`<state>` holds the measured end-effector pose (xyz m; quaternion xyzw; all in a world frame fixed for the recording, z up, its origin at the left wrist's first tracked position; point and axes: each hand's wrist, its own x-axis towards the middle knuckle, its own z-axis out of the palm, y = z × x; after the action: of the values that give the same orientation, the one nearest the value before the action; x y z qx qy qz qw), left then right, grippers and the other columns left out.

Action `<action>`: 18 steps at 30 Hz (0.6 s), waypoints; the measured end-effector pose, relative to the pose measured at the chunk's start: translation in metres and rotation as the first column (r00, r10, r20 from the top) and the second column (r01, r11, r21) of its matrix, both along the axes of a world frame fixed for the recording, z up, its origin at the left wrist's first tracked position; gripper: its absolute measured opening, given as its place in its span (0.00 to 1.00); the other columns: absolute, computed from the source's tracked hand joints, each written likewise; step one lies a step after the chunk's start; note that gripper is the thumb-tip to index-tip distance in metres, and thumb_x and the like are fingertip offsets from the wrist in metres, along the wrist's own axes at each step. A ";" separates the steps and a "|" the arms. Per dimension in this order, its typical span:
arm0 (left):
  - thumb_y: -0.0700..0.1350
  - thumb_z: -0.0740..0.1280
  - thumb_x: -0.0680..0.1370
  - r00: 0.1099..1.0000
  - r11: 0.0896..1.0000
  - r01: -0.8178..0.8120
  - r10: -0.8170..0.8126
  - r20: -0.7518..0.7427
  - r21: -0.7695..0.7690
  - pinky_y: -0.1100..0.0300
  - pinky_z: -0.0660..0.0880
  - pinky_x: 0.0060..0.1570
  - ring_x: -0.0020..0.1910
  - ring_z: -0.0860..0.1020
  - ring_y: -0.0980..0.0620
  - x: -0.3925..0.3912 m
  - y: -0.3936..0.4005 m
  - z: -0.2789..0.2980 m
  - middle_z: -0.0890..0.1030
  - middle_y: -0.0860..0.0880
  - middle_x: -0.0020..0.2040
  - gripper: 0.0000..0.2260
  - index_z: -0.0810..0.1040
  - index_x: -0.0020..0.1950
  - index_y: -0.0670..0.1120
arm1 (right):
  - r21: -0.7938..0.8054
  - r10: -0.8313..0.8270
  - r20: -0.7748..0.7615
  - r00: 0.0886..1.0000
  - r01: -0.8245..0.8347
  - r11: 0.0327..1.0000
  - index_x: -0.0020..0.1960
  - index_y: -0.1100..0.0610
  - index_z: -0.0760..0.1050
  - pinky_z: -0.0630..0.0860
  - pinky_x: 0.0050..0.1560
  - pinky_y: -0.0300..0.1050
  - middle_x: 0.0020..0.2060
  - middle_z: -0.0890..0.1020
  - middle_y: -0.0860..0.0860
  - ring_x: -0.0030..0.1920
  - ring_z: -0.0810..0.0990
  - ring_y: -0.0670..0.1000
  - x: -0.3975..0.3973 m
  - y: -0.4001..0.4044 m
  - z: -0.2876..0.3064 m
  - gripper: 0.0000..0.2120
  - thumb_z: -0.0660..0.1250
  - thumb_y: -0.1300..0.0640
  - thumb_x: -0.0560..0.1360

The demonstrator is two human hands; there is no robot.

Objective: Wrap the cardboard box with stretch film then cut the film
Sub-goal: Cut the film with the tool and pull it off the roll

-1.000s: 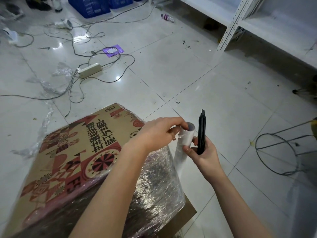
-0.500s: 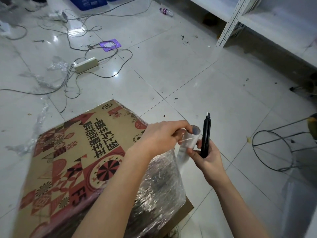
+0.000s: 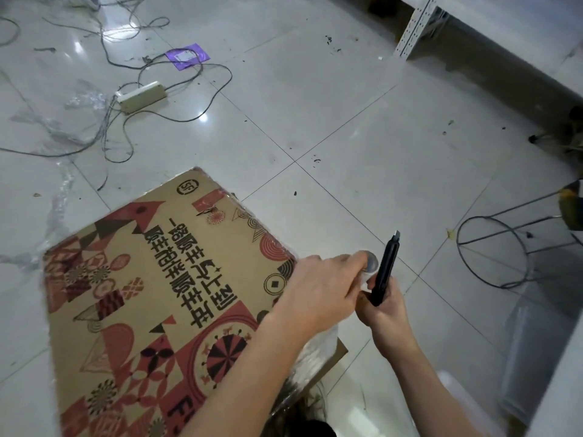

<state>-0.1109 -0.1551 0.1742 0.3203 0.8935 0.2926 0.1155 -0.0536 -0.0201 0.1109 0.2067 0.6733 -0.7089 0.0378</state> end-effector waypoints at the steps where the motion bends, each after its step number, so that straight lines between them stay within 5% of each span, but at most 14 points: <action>1: 0.46 0.56 0.81 1.000 1.000 0.001 -0.001 0.007 -0.001 0.56 0.67 0.45 0.45 0.78 0.46 0.003 0.002 -0.004 0.80 0.50 0.52 0.10 0.67 0.62 0.51 | 0.003 -0.008 0.007 1.000 0.008 1.000 0.41 0.55 0.63 0.62 0.23 0.33 0.21 0.69 0.43 0.22 0.64 0.41 0.003 0.003 -0.005 0.12 0.63 0.64 0.61; 7: 0.46 0.59 0.80 0.998 0.997 -0.060 0.059 0.019 0.046 0.56 0.72 0.45 0.45 0.79 0.48 0.009 0.009 -0.034 0.80 0.52 0.51 0.12 0.70 0.63 0.54 | 0.074 0.021 0.058 0.998 -0.026 0.997 0.44 0.59 0.66 0.63 0.26 0.34 0.31 0.68 0.49 0.25 0.65 0.42 0.008 0.018 -0.027 0.15 0.69 0.60 0.60; 11: 0.39 0.67 0.74 0.999 0.996 0.031 -0.028 -0.038 0.078 0.57 0.75 0.33 0.34 0.79 0.46 0.014 0.014 -0.056 0.81 0.51 0.45 0.13 0.74 0.57 0.50 | 0.080 0.000 0.087 0.996 -0.007 0.997 0.47 0.61 0.68 0.65 0.25 0.33 0.33 0.70 0.54 0.24 0.66 0.40 0.016 0.020 -0.037 0.16 0.70 0.59 0.64; 14: 0.36 0.72 0.67 0.994 0.995 0.059 -0.051 -0.100 0.079 0.64 0.66 0.29 0.27 0.76 0.47 0.019 0.018 -0.072 0.81 0.52 0.41 0.16 0.76 0.51 0.49 | 0.061 0.020 0.066 0.998 -0.024 0.998 0.48 0.57 0.70 0.67 0.26 0.29 0.28 0.76 0.42 0.24 0.72 0.39 0.019 0.022 -0.041 0.13 0.68 0.63 0.65; 18: 0.35 0.70 0.67 0.995 0.995 0.090 -0.088 -0.049 0.041 0.63 0.62 0.29 0.28 0.76 0.44 0.029 0.016 -0.091 0.80 0.50 0.43 0.19 0.72 0.53 0.51 | 0.057 0.026 0.101 0.995 -0.032 0.998 0.49 0.54 0.73 0.68 0.28 0.30 0.28 0.78 0.40 0.27 0.74 0.38 0.028 0.021 -0.056 0.16 0.69 0.71 0.70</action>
<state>-0.0818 -0.1387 0.0833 0.3692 0.8744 0.2985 0.1003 -0.0253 0.0012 0.0550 0.2332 0.6941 -0.6768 0.0757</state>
